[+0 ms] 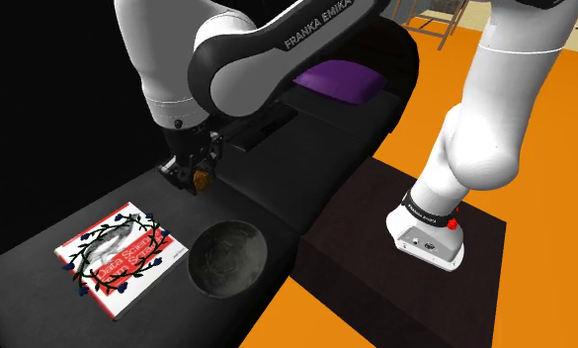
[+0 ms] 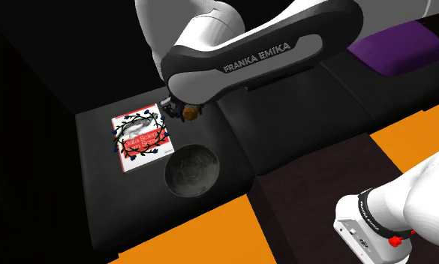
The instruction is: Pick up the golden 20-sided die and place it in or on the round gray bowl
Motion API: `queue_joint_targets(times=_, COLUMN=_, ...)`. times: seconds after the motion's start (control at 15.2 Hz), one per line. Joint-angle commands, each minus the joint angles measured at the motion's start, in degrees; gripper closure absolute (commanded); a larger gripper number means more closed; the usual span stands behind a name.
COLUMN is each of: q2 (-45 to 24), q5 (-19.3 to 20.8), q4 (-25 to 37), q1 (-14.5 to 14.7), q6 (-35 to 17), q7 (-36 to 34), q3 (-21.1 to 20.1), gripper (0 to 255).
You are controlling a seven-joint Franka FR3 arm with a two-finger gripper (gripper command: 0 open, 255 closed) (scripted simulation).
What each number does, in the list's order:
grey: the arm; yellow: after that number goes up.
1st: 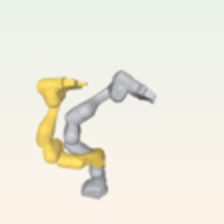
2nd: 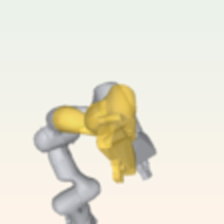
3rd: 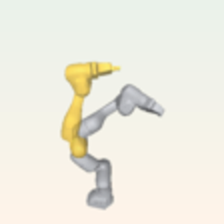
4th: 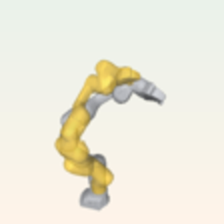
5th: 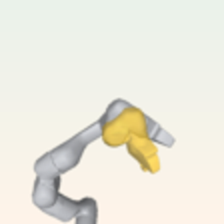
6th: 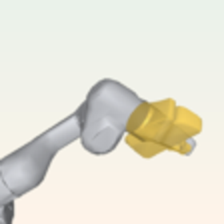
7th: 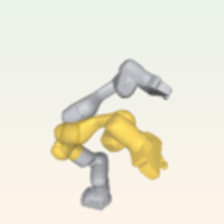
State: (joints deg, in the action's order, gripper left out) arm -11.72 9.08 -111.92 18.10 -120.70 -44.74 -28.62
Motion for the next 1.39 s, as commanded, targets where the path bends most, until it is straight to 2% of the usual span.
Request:
queue_joint_targets(times=0.0, q2=1.5, q5=-0.7, q4=-1.8, q1=1.0, q6=-0.3, q7=-1.8, q3=-0.9, gripper=255)
queue_joint_targets(times=0.53, q2=7.2, q5=-3.8, q4=-8.6, q1=5.7, q6=-1.8, q7=-10.0, q3=-5.6, gripper=255)
queue_joint_targets(times=1.32, q2=1.2, q5=1.1, q4=-12.1, q1=6.6, q6=-10.0, q7=-13.5, q3=-4.8, gripper=255)
